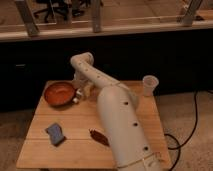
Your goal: Place the bottle in the ceramic bowl
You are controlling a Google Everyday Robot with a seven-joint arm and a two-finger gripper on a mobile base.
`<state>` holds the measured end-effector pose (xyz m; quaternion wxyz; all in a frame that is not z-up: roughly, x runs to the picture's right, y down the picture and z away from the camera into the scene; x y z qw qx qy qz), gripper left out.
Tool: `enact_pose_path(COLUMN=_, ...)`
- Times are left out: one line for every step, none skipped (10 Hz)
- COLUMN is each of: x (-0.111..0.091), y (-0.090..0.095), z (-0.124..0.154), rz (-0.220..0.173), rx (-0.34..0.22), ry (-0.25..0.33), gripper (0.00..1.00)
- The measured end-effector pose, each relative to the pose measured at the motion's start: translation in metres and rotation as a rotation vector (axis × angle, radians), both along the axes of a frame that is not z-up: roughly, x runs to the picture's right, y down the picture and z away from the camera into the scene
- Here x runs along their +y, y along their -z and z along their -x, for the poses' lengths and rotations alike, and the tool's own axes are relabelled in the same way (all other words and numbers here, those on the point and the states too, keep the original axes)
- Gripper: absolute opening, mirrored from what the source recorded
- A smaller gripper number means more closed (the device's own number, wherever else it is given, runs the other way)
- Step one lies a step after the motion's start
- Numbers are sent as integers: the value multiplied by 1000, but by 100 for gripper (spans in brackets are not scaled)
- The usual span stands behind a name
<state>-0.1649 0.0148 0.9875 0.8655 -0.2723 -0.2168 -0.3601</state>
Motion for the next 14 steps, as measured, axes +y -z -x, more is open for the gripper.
enact_pose_path(x=1, y=0, z=1, rz=3, rx=-2, ry=13, gripper=59)
enact_pose_path(x=4, y=0, z=1, rz=11, rx=0, ry=24, gripper=51)
enact_pose_path(x=4, y=-1, z=2, rz=9, rx=-3, ry=28, gripper=41)
enact_pose_path(x=5, y=-1, z=3, rz=7, rx=-6, ry=31, gripper=31)
enact_pose_path(x=4, y=-1, z=3, rz=3, rx=-8, ry=33, gripper=19)
enact_pose_path(x=4, y=0, z=3, rz=2, rx=-10, ry=34, gripper=11)
enact_pose_path(x=4, y=0, z=4, rz=1, rx=-11, ry=35, gripper=3)
enact_pose_path(x=3, y=0, z=2, rz=-1, rx=-10, ry=35, gripper=0)
enact_pose_path(x=3, y=1, z=1, rz=-3, rx=-9, ry=33, gripper=0)
enact_pose_path(x=2, y=1, z=0, rz=-3, rx=-6, ry=31, gripper=0)
enact_pose_path(x=2, y=1, z=-3, rz=-5, rx=-2, ry=26, gripper=0)
enact_pose_path(x=0, y=2, z=-7, rz=-8, rx=5, ry=19, gripper=0)
enact_pose_path(x=-1, y=2, z=-12, rz=-12, rx=12, ry=13, gripper=0)
enact_pose_path(x=-2, y=3, z=-15, rz=-16, rx=18, ry=8, gripper=0)
